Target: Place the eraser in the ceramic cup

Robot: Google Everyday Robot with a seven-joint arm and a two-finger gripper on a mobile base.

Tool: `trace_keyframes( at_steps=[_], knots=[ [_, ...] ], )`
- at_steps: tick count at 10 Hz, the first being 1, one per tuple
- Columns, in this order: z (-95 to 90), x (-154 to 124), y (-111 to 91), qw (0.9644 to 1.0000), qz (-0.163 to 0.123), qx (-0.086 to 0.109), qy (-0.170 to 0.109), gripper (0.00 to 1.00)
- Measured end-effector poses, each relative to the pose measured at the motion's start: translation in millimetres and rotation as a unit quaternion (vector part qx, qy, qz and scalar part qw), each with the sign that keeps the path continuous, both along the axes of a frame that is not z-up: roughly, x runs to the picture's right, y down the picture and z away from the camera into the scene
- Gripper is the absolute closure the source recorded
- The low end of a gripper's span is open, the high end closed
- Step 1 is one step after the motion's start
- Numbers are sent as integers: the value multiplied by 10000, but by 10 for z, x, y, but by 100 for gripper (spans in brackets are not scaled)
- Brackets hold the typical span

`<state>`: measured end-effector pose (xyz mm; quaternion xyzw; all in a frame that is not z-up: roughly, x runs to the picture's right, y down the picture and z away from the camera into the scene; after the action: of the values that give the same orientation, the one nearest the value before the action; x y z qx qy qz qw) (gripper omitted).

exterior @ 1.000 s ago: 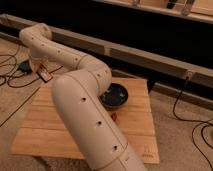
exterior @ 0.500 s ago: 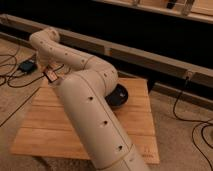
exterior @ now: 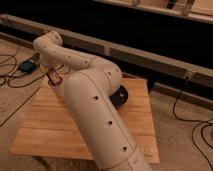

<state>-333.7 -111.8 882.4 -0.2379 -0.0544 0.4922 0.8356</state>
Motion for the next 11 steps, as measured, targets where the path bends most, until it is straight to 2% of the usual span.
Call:
trace_keyframes(
  at_steps=[2,7,11],
  knots=[
    [9,12,43,10000,42,6,21,20],
    [-36,28,68,9997,239,34,23,20],
    [-158,238,24,9998,167,-7,143,20]
  ],
)
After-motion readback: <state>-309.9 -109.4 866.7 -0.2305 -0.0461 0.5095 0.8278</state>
